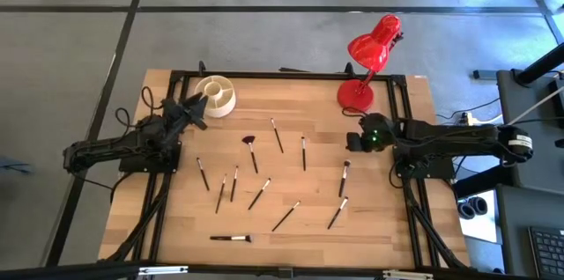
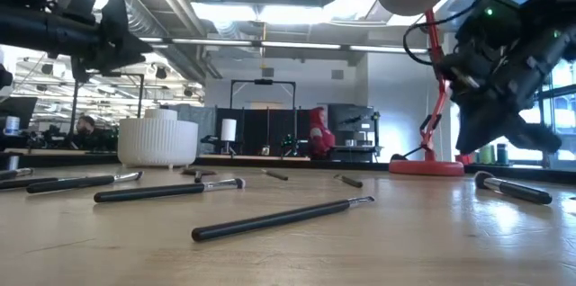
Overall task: Put items in baskets/containers
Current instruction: Put the black powder brush into the white organizer
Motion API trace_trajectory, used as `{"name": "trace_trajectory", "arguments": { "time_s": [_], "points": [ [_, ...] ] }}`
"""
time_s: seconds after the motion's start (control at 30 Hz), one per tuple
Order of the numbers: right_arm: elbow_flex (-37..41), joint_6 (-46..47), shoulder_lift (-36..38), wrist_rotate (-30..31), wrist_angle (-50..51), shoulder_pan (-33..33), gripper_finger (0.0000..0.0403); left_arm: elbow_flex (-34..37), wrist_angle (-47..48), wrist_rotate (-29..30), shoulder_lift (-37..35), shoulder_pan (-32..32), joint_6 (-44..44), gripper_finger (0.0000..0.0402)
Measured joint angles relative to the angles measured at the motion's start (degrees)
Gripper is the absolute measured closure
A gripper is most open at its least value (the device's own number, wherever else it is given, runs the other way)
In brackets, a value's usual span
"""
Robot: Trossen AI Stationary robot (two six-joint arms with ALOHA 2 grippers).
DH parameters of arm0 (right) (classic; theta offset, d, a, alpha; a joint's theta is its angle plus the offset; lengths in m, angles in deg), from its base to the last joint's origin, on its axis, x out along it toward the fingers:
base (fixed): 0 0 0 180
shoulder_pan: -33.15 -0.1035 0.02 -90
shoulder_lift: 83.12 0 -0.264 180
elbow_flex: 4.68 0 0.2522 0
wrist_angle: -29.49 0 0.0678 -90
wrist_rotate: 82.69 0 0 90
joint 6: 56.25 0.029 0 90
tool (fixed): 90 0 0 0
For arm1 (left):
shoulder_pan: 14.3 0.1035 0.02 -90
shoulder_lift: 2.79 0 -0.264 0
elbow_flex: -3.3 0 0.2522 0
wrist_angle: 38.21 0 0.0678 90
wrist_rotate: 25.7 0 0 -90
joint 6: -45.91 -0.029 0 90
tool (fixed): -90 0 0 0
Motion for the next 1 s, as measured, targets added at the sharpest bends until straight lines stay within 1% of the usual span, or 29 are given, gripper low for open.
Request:
{"name": "trace_trajectory", "arguments": {
  "time_s": [0.07,0.1,0.17,0.23,0.3,0.37,0.43,0.5,0.57,0.67,0.77,1.0],
  "points": [
    [-4.36,0.06,0.00,1.08,7.14,-1.50,0.0367,0.00,1.91,-1.02,0.00,0.00,0.08,0.0258],
    [-6.88,-0.31,0.00,2.67,11.15,-2.31,0.0367,0.00,2.92,-1.62,0.00,0.00,-0.53,0.0258],
    [-12.34,-1.15,-0.42,7.77,18.90,-4.02,0.0367,0.00,3.52,-2.99,0.15,0.00,-2.60,0.0258],
    [-17.45,-2.03,-1.17,13.41,24.19,-6.18,0.0367,0.00,3.52,-5.07,0.64,-0.07,-4.01,0.0258],
    [-20.34,-2.08,-2.32,18.20,26.98,-9.10,0.0367,0.00,3.50,-6.43,1.00,-0.07,-4.76,0.0258],
    [-20.84,-1.45,-3.39,22.59,26.43,-12.27,0.0367,0.00,3.50,-7.53,1.67,-0.07,-5.06,0.0258],
    [-20.56,1.91,-4.58,24.62,24.61,-14.52,0.0367,0.00,3.50,-8.58,2.37,-0.07,-5.17,0.0258],
    [-19.65,5.43,-5.57,23.32,23.58,-15.48,0.0367,0.00,3.52,-9.31,3.43,-0.07,-5.18,0.0258],
    [-18.81,7.70,-6.81,20.30,21.79,-15.75,0.0367,0.00,3.50,-9.37,4.27,-0.07,-5.18,0.0258],
    [-18.21,9.35,-9.17,17.02,22.18,-15.75,0.0367,0.00,3.52,-9.47,5.57,0.00,-5.96,0.0259],
    [-18.21,11.09,-12.22,16.78,23.18,-15.75,0.0367,0.00,3.30,-9.49,6.55,0.03,-6.29,0.0259],
    [-18.21,11.63,-19.80,16.13,22.69,-15.75,0.0367,0.00,3.12,-8.29,6.60,0.04,-8.91,0.0259]
  ]
}}
